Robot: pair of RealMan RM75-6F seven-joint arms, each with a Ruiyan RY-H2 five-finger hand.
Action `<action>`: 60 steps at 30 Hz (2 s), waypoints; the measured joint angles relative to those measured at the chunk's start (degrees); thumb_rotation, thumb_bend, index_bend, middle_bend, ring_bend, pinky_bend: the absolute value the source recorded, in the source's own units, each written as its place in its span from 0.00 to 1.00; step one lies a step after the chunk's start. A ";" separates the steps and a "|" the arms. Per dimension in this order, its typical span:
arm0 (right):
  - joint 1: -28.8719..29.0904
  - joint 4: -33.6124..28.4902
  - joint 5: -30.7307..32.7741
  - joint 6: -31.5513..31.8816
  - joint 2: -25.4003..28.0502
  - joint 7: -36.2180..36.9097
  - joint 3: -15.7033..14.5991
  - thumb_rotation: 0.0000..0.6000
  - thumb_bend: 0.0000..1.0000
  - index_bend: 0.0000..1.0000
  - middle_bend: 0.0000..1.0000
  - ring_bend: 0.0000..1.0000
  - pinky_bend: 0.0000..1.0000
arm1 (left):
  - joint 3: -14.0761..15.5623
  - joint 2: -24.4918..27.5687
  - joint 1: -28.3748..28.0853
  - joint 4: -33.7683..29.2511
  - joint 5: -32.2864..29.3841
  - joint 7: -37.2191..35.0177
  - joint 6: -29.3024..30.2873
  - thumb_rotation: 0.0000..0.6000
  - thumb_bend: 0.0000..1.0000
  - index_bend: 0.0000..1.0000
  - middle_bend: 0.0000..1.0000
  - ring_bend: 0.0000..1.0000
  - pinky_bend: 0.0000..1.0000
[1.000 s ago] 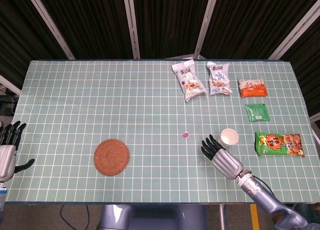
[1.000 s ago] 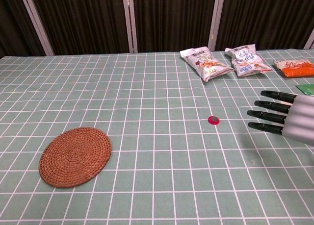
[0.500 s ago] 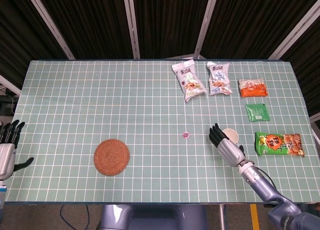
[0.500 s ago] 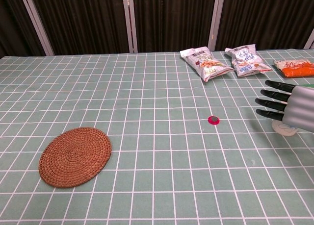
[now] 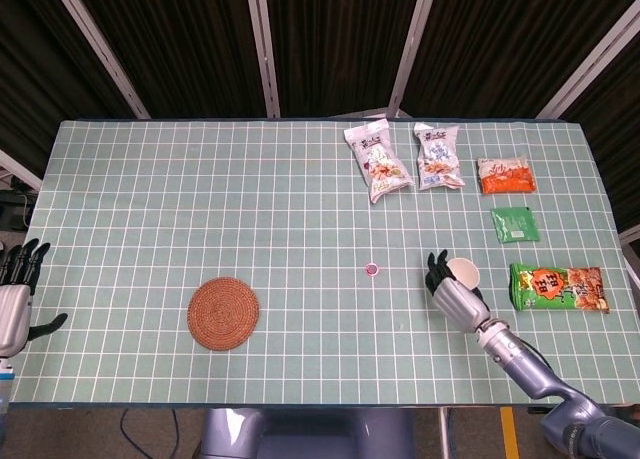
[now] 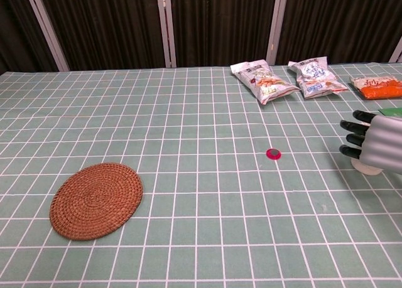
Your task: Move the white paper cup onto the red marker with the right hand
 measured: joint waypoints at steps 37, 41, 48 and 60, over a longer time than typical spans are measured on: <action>2.69 -14.38 19.17 -1.21 0.64 51.54 3.94 1.00 0.17 0.32 0.36 0.17 0.31 | 0.22 0.70 -0.49 -0.86 -1.14 0.15 -1.14 1.00 0.00 0.00 0.00 0.00 0.00; 2.92 -14.35 19.24 -1.71 0.50 51.57 3.53 1.00 0.08 0.08 0.08 0.01 0.08 | 0.22 0.83 -0.48 -1.02 -1.18 0.01 -1.14 1.00 0.00 0.00 0.00 0.00 0.00; 2.84 -18.19 20.40 -4.01 3.48 48.05 2.09 1.00 0.00 0.00 0.00 0.00 0.00 | 0.40 0.96 -0.56 -1.25 -1.22 0.22 -1.37 1.00 0.00 0.00 0.00 0.00 0.00; 2.37 -24.97 12.63 0.63 7.87 26.14 -1.23 1.00 0.00 0.00 0.00 0.00 0.00 | 0.64 1.31 -0.62 -1.86 -0.77 0.19 -1.29 1.00 0.00 0.00 0.00 0.00 0.00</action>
